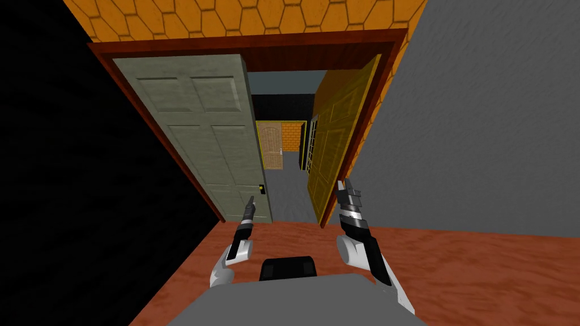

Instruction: Push the door open

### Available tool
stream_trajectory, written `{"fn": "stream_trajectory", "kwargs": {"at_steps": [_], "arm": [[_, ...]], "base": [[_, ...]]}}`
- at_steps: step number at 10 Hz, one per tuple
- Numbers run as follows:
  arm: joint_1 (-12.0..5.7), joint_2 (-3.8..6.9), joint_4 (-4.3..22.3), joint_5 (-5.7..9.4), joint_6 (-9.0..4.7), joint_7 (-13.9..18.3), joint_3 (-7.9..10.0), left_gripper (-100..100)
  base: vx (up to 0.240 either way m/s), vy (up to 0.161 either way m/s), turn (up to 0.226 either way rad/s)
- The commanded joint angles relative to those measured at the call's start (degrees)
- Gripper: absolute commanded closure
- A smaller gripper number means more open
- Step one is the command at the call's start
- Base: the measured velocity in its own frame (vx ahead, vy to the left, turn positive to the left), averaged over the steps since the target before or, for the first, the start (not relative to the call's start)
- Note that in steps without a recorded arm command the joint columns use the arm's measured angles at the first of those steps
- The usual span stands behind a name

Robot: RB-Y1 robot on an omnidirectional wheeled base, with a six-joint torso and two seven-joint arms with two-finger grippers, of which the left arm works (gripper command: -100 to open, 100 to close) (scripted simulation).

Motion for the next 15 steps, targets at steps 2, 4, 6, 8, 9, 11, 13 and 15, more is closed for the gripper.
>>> {"fn": "stream_trajectory", "kwargs": {"at_steps": [2,4,6,8,9,11,13,15], "arm": [[-1.33,-0.41,3.81,0.29,-1.04,0.04,0.44,-100],[-2.82,-1.1,7.8,0.58,-2.04,0.03,0.92,-100],[-3.31,-1.33,9.14,0.67,-2.37,0.02,1.09,-100],[-4.21,-1.83,11.55,0.85,-2.97,0.01,1.38,-100],[-4.64,-2.09,12.7,0.93,-3.25,0.0,1.51,-100],[-5.49,-2.61,14.99,1.1,-3.82,-0.01,1.79,-100],[-6.24,-3.14,16.98,1.25,-4.32,-0.02,2.03,-100],[-7.26,-3.94,19.72,1.44,-5.0,-0.03,2.36,-100]], "base": [[0.015,0.12,-0.146],[0.022,0.136,-0.189],[0.013,0.125,-0.077],[0.009,0.098,-0.124],[0.017,0.101,-0.111],[0.016,0.116,-0.107],[0.017,0.097,-0.124],[-0.001,0.106,-0.118]]}}
